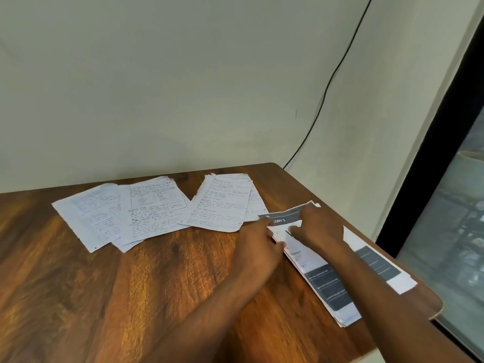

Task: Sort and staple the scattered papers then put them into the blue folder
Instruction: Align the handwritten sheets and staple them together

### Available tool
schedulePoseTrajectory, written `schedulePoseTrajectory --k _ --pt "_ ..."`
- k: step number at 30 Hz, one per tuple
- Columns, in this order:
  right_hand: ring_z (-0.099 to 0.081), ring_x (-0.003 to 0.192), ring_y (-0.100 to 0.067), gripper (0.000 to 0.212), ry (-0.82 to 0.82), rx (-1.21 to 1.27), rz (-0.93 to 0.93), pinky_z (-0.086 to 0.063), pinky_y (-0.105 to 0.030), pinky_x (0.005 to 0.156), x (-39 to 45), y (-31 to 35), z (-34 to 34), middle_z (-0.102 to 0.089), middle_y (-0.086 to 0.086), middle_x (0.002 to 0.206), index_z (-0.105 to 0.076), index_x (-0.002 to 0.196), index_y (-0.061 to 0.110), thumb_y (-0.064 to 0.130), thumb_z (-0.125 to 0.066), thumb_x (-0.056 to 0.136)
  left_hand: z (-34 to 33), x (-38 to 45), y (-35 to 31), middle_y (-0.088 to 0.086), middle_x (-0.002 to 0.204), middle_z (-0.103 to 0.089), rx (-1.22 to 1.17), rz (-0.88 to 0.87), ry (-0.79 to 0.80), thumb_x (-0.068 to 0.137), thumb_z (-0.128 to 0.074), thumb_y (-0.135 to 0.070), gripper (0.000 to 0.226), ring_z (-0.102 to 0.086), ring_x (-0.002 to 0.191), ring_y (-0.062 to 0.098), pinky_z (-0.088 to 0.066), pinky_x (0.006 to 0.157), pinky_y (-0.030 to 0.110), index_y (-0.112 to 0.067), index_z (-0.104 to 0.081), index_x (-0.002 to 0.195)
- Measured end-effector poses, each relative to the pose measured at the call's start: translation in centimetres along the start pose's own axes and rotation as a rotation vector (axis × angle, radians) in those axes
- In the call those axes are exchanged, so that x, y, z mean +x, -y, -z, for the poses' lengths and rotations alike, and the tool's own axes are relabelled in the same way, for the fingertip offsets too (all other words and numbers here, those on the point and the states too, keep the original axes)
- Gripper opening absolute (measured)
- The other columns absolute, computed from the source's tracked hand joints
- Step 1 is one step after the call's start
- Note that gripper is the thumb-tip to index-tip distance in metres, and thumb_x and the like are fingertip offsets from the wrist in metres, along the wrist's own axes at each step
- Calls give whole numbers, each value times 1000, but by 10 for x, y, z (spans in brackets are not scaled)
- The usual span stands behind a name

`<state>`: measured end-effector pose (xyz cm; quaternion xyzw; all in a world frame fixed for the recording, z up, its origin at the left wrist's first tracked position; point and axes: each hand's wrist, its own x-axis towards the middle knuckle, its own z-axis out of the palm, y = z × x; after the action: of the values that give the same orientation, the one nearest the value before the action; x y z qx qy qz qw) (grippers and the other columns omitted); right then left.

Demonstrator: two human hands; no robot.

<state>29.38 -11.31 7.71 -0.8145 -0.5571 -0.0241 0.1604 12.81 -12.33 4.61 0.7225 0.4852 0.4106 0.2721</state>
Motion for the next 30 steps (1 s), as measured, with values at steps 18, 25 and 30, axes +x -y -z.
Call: schedulePoseTrajectory --k 18,25,30 --pt "-63 119 -22 59 142 249 341 -50 -34 89 19 204 -69 -64 1 138 -58 137 25 61 -67 91 183 36 159 1 155 -50 556 277 -311 90 -64 -66 81 -50 138 26 -38 114 48 -28 -36 156" --pt "-45 143 -23 78 232 156 495 -33 -53 118 19 246 -112 -43 3 160 -33 154 34 76 -50 91 202 33 200 1 163 -41 731 348 -139 93 -36 -81 86 -33 152 29 -25 121 64 -27 -31 159" --pt "-36 149 -26 70 242 44 553 -26 -57 120 12 251 -123 -35 -2 165 -34 157 36 74 -32 98 213 27 204 1 152 -52 770 329 -78 94 -33 -80 75 -38 148 27 -24 120 67 -27 -52 144"
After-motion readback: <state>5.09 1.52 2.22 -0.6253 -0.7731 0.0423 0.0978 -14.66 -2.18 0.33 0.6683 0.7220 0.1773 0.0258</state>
